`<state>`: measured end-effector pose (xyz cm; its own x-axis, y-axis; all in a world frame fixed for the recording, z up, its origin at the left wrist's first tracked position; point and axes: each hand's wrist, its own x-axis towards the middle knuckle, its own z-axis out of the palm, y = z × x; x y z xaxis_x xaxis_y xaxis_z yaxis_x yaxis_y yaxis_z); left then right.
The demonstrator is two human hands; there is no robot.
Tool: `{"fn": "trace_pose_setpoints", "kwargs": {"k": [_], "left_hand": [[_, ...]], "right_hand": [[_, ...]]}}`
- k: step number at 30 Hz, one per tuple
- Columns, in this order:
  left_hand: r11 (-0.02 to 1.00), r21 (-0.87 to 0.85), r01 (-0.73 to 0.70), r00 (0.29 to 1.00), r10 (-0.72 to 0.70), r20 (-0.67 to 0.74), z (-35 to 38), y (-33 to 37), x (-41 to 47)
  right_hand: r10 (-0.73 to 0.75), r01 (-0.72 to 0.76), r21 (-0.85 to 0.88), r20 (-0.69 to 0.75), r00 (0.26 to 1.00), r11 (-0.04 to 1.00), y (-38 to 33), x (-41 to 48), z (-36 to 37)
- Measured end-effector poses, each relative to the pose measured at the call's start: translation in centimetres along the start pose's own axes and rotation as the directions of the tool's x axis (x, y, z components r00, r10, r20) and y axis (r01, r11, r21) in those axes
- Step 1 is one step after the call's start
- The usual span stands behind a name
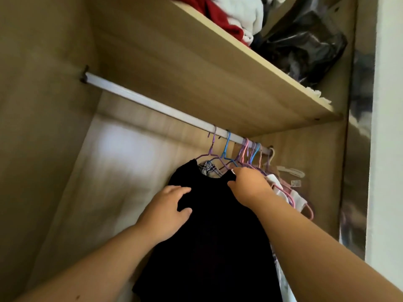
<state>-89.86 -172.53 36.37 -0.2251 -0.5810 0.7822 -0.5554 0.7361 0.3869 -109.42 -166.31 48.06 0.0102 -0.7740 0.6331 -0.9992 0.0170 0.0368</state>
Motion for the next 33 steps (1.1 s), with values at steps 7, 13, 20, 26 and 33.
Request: {"fn": "trace_pose_setpoints", "kwargs": {"k": [7,13,20,26,33], "left_hand": [[1.0,-0.019,-0.008,0.997,0.006,-0.079,-0.5,-1.2,7.4],[0.997,-0.066,-0.028,0.982,0.015,-0.186,-1.5,0.6,12.3],[0.999,-0.003,0.037,0.995,-0.037,-0.097,-2.4,1.6,15.7],[1.0,0.024,0.011,0.99,-0.008,-0.141,-3.0,2.0,14.6],[0.978,-0.019,-0.206,0.953,0.196,-0.23,-2.3,8.0,9.3]], "right_hand": [[-0.038,0.015,-0.095,-0.247,0.968,0.995,0.5,1.9,-0.1],[-0.113,0.055,-0.146,-0.426,0.898,0.988,1.5,0.3,-1.8],[-0.051,-0.011,-0.119,-0.503,0.863,0.993,0.3,0.7,-3.1],[-0.059,0.01,-0.093,-0.546,0.836,0.996,1.5,-4.6,-5.3],[0.002,-0.038,-0.056,-0.53,0.848,0.998,4.2,-17.3,-10.1]]}}
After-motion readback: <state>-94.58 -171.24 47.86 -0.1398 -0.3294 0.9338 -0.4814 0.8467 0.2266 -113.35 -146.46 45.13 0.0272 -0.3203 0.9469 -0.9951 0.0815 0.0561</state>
